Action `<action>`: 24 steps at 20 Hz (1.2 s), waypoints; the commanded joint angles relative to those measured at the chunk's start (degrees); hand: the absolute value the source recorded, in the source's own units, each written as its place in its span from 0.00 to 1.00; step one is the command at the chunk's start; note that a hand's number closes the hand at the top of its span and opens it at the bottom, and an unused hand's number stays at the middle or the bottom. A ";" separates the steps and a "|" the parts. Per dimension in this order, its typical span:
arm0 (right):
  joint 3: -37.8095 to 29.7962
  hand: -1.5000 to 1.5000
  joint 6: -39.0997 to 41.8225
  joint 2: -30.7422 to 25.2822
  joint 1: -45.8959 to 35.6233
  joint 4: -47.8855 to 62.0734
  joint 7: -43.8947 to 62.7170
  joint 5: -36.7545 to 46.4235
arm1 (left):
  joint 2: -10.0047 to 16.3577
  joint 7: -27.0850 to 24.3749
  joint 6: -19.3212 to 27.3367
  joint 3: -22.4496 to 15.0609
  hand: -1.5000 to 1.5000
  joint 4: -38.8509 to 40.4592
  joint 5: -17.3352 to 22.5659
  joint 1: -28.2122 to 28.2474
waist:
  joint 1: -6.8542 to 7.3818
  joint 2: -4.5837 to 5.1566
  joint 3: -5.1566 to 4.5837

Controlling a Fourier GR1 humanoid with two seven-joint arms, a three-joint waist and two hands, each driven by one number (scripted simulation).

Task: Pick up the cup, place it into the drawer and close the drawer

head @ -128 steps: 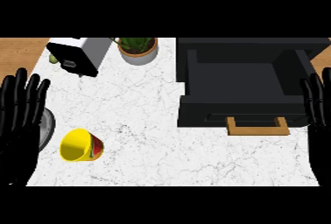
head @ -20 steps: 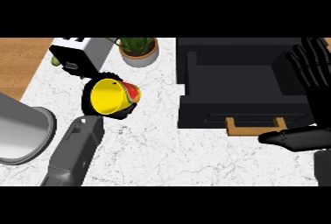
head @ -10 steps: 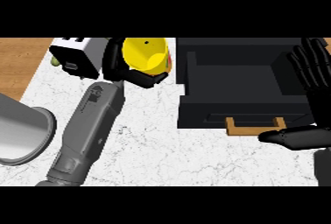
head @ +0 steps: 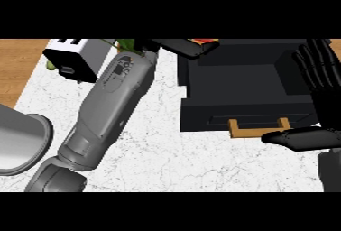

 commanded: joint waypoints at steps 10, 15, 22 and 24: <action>0.21 0.00 2.38 -0.58 -4.75 4.05 -1.48 -1.94 | -0.05 5.67 5.30 -13.17 1.00 20.27 7.57 -10.19 | -5.13 1.55 0.10; 2.50 0.00 2.61 0.72 -4.09 2.64 -2.15 -1.09 | -0.05 6.78 1.05 -17.50 1.00 23.80 7.76 -7.76 | -7.62 2.28 0.12; 3.75 0.00 4.50 0.26 -7.28 2.73 -1.08 -2.56 | -0.05 3.38 1.91 -18.57 0.00 21.65 12.71 -5.82 | -10.15 2.87 0.03; 4.71 0.00 7.46 0.76 -6.93 2.63 -0.61 -6.25 | -0.05 1.82 1.99 -18.82 0.00 20.87 14.21 -5.04 | -10.31 2.77 0.04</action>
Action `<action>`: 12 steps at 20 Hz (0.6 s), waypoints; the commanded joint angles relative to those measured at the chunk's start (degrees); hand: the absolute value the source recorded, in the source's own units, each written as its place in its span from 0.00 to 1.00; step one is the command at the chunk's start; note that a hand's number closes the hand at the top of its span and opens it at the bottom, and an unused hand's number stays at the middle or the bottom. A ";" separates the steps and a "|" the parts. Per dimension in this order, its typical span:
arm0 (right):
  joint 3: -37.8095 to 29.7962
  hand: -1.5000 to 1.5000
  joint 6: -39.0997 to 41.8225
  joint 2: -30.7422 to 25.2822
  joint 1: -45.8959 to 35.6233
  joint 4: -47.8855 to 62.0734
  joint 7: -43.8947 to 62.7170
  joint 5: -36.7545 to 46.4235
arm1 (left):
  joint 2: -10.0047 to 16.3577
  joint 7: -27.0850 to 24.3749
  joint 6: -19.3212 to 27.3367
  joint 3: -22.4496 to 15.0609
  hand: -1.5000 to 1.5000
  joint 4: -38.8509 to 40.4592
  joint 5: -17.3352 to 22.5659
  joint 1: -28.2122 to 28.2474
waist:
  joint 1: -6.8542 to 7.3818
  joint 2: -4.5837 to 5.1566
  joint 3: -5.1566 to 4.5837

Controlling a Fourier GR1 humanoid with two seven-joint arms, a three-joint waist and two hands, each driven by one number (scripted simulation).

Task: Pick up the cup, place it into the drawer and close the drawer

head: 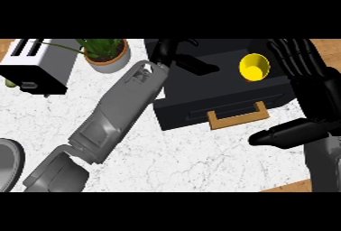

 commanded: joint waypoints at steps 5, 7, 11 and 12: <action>6.08 1.00 11.18 0.01 -2.56 0.12 1.61 -9.21 | 0.00 -6.14 -2.05 1.72 0.00 -4.58 9.11 1.75 | -0.64 0.02 -0.11; 8.23 1.00 14.03 0.36 -1.40 0.66 1.62 -11.06 | 0.00 -10.46 -2.11 2.78 0.00 -5.68 11.09 2.54 | -0.08 0.14 -0.11; 14.29 1.00 20.29 -5.27 0.43 0.58 6.41 -6.74 | 0.00 -11.81 1.27 4.27 0.00 -5.41 14.06 0.47 | 1.86 -0.78 -0.15; 14.33 1.00 21.49 -7.41 -0.13 0.00 7.83 -6.18 | 0.00 -12.36 0.54 4.05 0.00 -5.20 14.85 1.39 | 2.18 -0.96 -0.17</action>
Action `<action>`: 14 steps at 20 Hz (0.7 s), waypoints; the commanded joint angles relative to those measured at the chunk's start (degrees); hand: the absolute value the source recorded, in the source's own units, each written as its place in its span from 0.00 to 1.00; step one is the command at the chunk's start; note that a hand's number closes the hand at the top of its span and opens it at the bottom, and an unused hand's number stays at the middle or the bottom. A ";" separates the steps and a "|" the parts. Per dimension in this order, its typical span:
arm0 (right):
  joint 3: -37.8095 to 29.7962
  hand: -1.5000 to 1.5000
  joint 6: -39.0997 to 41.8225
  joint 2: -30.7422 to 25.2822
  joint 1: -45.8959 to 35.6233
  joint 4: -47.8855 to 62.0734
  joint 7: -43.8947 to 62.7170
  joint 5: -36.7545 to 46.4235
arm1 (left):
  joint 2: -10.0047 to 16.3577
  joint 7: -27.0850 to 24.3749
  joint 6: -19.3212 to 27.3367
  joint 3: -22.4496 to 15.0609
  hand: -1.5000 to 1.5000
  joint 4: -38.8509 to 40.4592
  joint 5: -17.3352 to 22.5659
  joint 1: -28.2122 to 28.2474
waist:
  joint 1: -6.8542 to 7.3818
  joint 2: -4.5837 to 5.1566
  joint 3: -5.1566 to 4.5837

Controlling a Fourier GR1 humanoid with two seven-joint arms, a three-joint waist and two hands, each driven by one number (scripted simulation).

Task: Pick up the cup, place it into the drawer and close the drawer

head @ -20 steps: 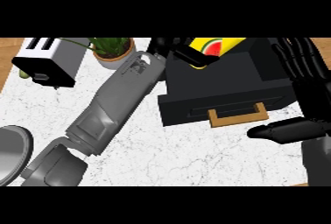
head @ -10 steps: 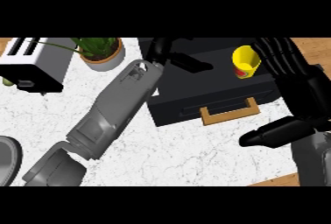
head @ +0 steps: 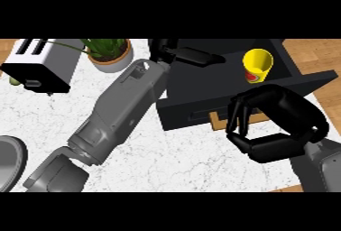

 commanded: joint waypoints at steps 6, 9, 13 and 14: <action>5.44 0.00 3.94 -8.63 3.94 -2.14 1.65 16.41 | 0.00 -3.11 3.09 1.16 0.00 2.06 4.63 -0.58 | 5.14 -1.41 0.08; 8.57 0.00 0.26 -7.68 3.94 0.54 -0.27 26.26 | 0.00 -5.52 2.41 0.89 0.00 1.44 6.09 0.35 | 6.43 -1.30 0.09; 12.84 0.00 -6.07 -5.68 8.58 7.30 -6.06 36.61 | 0.00 -7.54 0.05 1.93 0.00 -0.07 6.29 3.34 | 9.40 -1.87 0.09; 13.87 0.00 -7.38 -4.58 7.15 10.91 -5.75 38.35 | 0.00 -9.32 -1.00 2.74 0.00 -0.01 6.31 4.82 | 10.15 -1.76 0.07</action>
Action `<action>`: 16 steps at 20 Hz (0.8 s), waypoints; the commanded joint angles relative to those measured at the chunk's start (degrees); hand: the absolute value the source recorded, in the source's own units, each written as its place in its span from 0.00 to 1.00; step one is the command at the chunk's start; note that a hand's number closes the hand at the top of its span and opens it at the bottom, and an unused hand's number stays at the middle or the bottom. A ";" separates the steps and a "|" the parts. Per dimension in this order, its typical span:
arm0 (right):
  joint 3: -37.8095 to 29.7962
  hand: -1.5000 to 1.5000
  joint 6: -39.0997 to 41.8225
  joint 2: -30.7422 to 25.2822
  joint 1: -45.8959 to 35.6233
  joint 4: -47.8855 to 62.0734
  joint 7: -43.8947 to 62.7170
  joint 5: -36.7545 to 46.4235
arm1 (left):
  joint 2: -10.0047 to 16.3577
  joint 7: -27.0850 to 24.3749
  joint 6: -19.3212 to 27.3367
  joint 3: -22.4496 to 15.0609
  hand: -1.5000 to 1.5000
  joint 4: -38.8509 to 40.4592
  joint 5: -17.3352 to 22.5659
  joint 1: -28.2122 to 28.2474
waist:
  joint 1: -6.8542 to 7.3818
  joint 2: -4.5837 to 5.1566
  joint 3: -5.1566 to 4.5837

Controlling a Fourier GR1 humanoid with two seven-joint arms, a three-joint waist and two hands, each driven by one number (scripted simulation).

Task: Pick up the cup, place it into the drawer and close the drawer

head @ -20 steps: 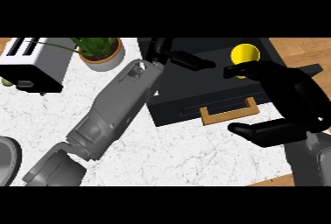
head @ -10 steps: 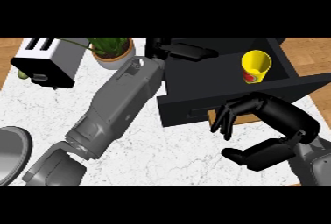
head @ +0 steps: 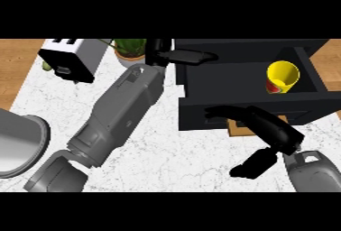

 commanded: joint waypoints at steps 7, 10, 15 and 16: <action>6.70 1.00 -8.99 4.36 -7.35 32.20 -12.49 17.33 | 2.98 -1.24 -4.63 1.06 0.00 -5.62 0.68 8.20 | 5.60 -0.38 0.04; 3.65 1.00 -13.51 5.01 -11.88 44.61 -17.99 18.75 | 4.98 -0.94 -6.68 1.28 0.00 -7.86 0.93 9.54 | 6.96 -0.05 0.12; -3.41 1.00 -16.52 4.51 -20.59 54.99 -25.48 16.04 | 8.39 0.92 -9.74 1.38 0.00 -11.95 1.70 14.02 | 8.88 0.00 0.18; -4.26 1.00 -17.61 4.78 -22.35 57.57 -25.88 16.23 | 7.98 0.86 -10.25 0.65 0.00 -12.44 1.25 14.25 | 9.50 0.32 0.22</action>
